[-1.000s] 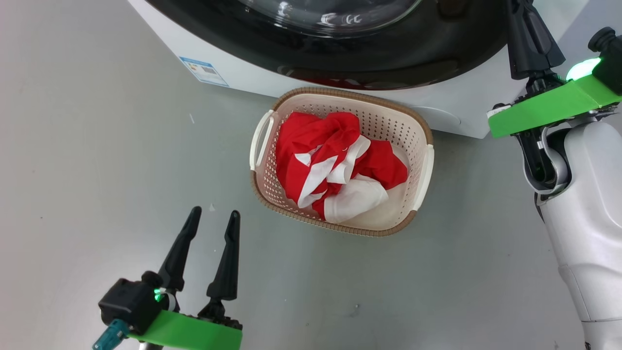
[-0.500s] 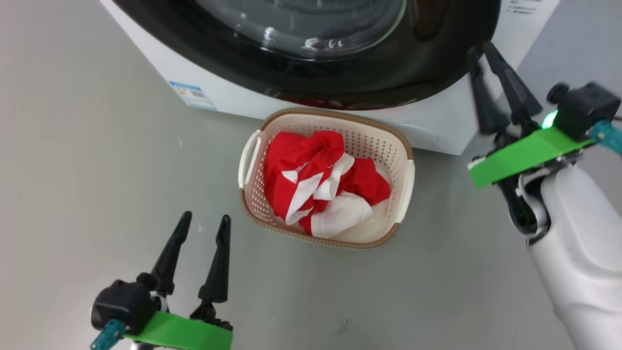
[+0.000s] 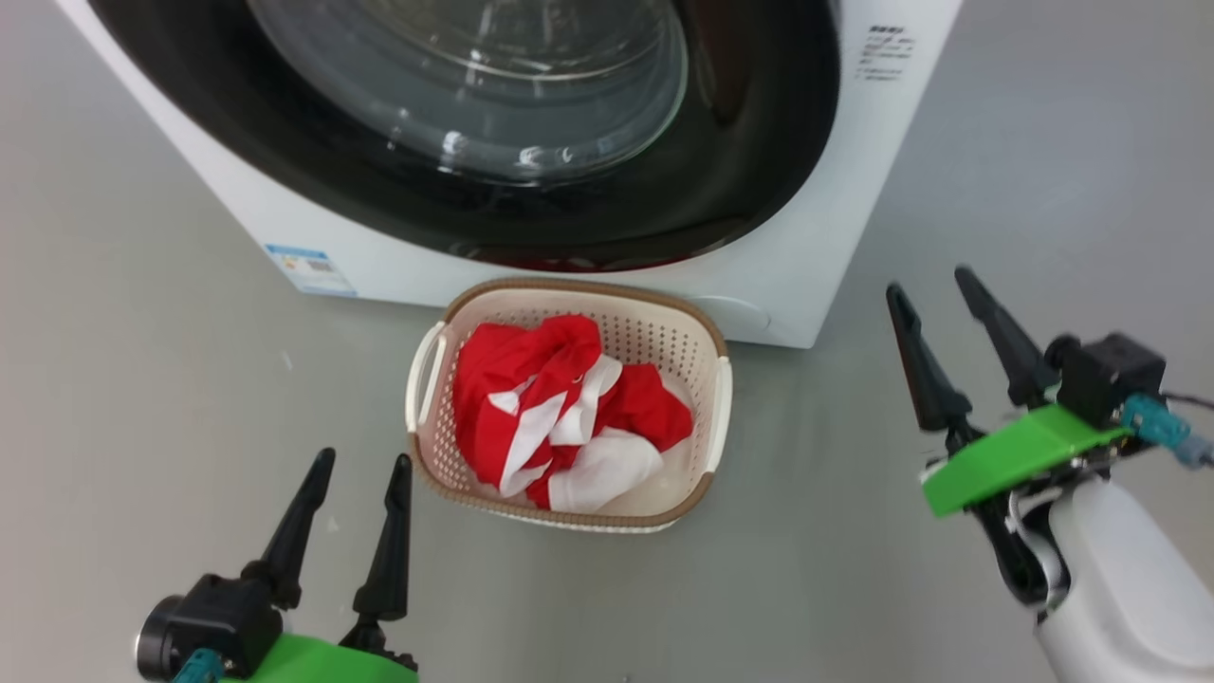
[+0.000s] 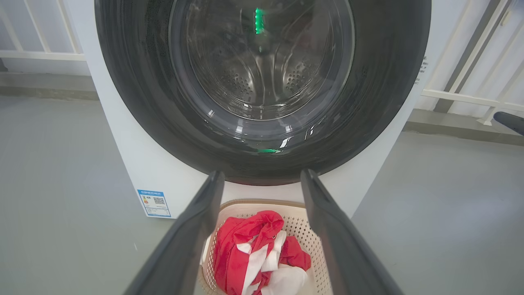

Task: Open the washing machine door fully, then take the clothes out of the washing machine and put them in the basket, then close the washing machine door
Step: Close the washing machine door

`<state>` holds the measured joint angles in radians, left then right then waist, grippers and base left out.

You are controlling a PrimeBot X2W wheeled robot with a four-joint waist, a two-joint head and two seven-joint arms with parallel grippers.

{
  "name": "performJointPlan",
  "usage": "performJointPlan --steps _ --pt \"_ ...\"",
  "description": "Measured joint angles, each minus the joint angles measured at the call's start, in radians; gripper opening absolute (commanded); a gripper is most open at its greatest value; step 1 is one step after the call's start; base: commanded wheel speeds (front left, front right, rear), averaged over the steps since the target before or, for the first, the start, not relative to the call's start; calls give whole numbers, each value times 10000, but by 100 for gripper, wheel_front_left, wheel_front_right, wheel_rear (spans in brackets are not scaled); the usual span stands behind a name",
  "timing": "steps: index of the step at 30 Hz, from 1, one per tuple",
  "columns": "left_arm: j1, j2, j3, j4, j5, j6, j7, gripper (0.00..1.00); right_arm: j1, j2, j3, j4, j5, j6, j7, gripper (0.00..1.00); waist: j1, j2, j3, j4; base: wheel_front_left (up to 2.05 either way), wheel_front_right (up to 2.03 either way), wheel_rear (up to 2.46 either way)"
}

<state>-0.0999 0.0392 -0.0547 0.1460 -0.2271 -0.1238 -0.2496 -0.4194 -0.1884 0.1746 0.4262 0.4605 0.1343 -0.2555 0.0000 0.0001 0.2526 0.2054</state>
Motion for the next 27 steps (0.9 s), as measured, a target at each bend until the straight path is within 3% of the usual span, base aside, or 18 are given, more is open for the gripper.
performJointPlan --steps 9,27 --pt "428 4 286 150 345 -13 0 100 1527 59 4 -345 -17 0 2 100 1 -1 -667 -673 0 0 0" --pt "1083 201 917 213 324 -13 0 100 2975 238 -439 -1016 -31 0 2 100 1 0 -1622 -1843 0 0 0"
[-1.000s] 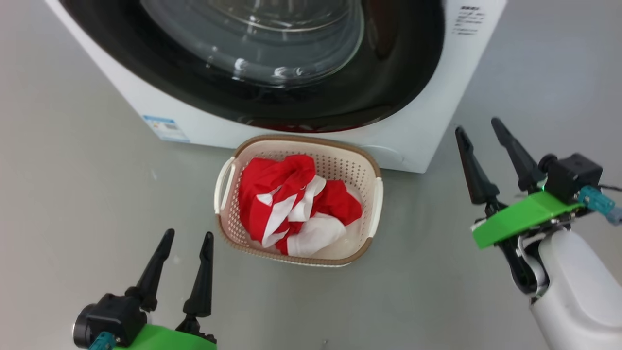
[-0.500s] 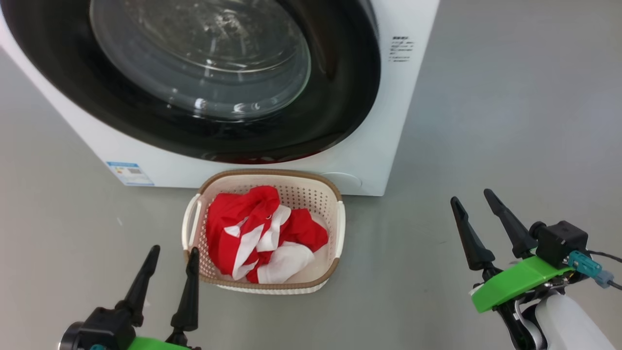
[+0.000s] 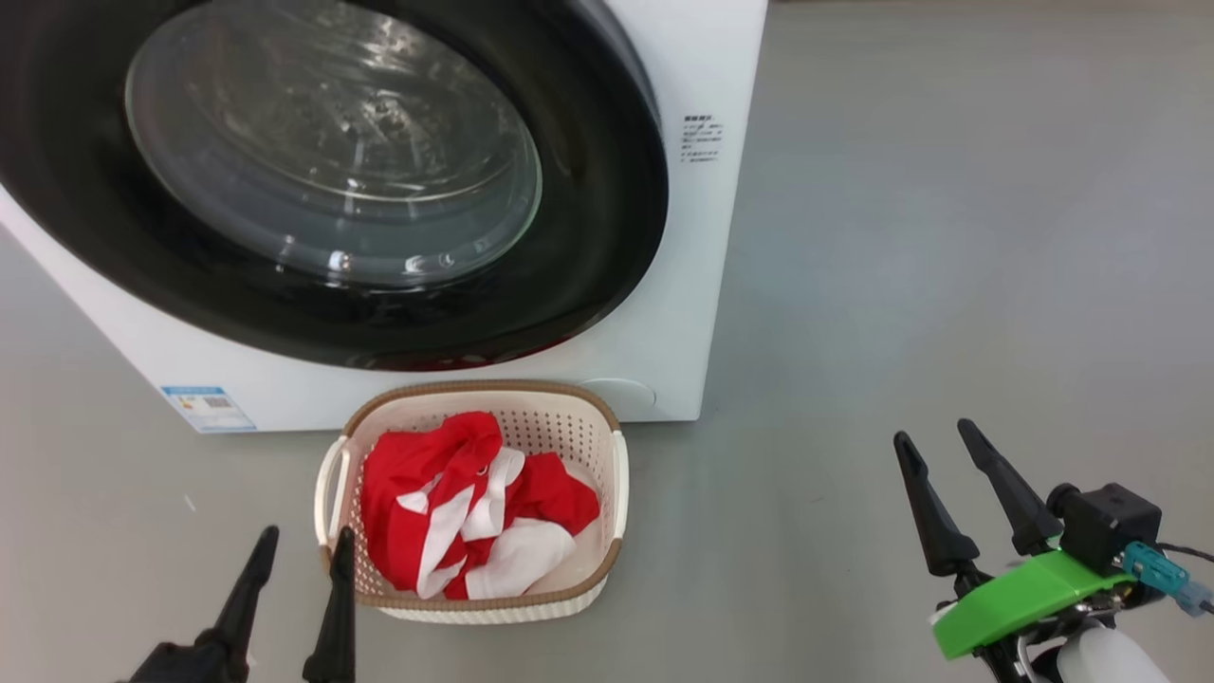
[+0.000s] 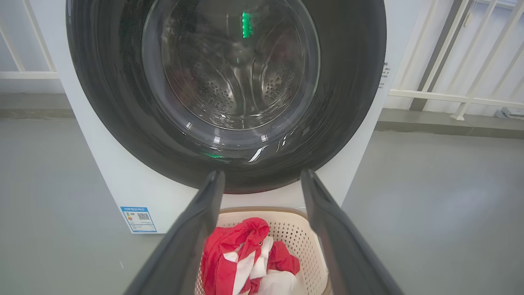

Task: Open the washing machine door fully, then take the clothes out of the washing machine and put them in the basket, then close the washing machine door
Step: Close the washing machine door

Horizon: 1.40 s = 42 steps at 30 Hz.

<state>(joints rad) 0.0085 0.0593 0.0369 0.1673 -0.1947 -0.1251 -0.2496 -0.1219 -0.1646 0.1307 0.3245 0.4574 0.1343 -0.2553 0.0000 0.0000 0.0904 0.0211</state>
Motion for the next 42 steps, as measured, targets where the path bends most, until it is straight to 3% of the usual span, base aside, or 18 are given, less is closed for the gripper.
performJointPlan --steps 19,42 --pt "821 270 439 -121 90 0 0 100 1622 92 -698 -345 -182 0 0 100 0 0 -814 -646 0 0 0" --pt "1220 393 408 -121 167 0 0 100 2245 128 -1055 -470 -280 0 0 100 0 0 -1221 -785 0 0 0"
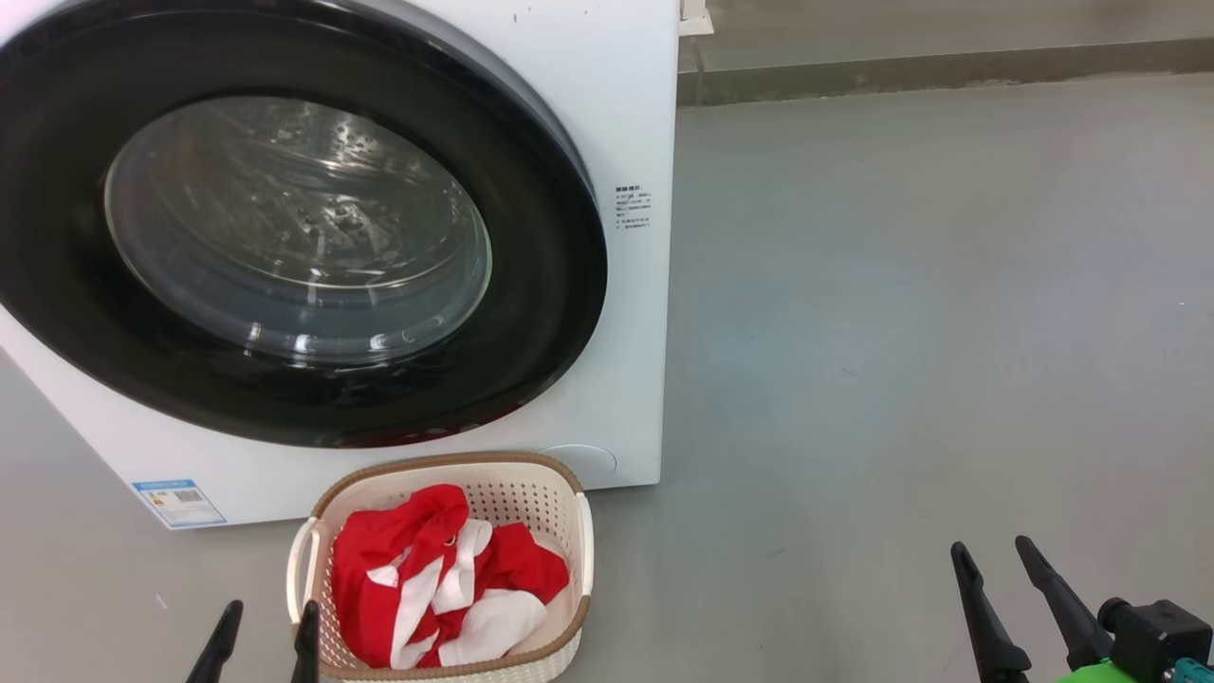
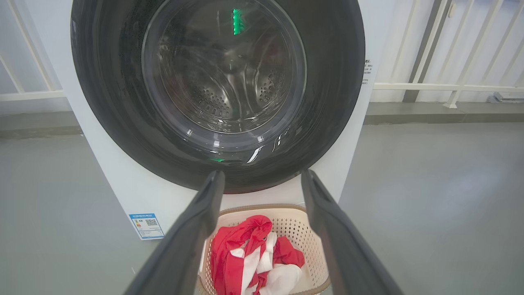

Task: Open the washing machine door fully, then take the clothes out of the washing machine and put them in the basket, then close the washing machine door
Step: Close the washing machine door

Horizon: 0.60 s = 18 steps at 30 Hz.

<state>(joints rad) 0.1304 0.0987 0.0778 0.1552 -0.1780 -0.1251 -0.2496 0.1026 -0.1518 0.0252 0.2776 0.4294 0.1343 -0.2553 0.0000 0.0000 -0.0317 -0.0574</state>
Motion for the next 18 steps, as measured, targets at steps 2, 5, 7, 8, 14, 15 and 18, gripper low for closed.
performJointPlan --steps 2,5,7,8,14,15,18 --pt "0 58 4 44 -61 0 0 100 1 2 -42 -2 0 0 0 100 0 0 16 10 0 0 0" --pt "0 79 8 71 -69 0 0 100 2 4 -73 -4 0 0 0 100 0 0 23 30 0 0 0" --pt "-1 79 31 86 -84 0 0 100 3 6 -79 -4 0 0 0 100 0 0 25 49 0 0 0" --pt "-1 79 46 100 -84 0 0 100 3 6 -79 -4 0 0 0 100 0 0 22 56 0 0 0" --pt "0 54 98 123 -98 0 0 100 4 6 -77 -6 0 0 0 100 0 0 22 75 0 0 0" --pt "0 54 98 123 -107 0 0 100 4 6 -77 -6 0 0 0 100 0 0 25 77 0 0 0" --pt "0 54 102 130 -171 0 0 100 4 6 -75 -6 0 0 0 100 0 0 43 82 0 0 0"
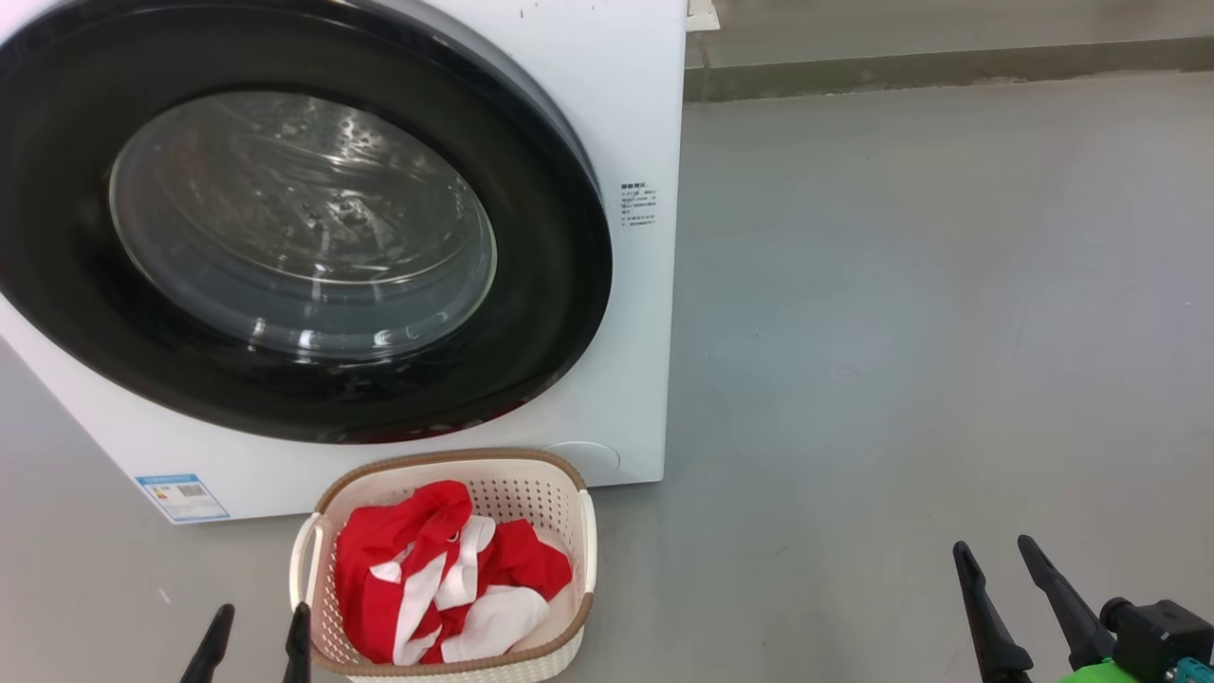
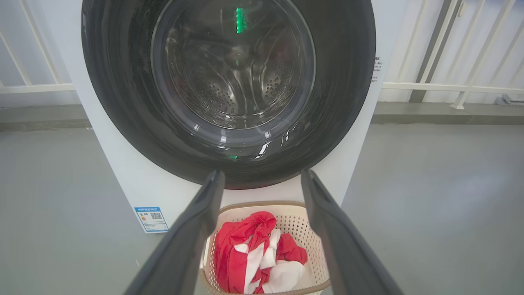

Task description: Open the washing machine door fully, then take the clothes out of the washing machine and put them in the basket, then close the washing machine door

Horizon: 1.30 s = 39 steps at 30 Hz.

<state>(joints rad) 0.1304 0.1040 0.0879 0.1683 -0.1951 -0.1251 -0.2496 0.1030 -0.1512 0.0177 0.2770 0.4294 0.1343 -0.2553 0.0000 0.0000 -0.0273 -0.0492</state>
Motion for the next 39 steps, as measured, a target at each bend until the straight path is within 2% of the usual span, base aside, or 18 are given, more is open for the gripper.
performJointPlan --steps 17,18,25,39 --pt "-1 -4 56 19 -94 0 0 100 0 23 -4 -19 0 0 0 100 0 0 50 74 0 0 0" --pt "-1 -10 67 19 -92 0 0 0 0 33 -2 -29 0 0 0 0 0 0 54 84 0 0 0" --pt "48 -378 -17 777 -117 12 98 0 12 433 33 729 25 2 17 0 0 0 57 89 0 0 0" --pt "68 -401 -17 823 -1781 13 483 0 -6 527 -63 698 1396 2 451 0 2 0 88 140 0 0 0"
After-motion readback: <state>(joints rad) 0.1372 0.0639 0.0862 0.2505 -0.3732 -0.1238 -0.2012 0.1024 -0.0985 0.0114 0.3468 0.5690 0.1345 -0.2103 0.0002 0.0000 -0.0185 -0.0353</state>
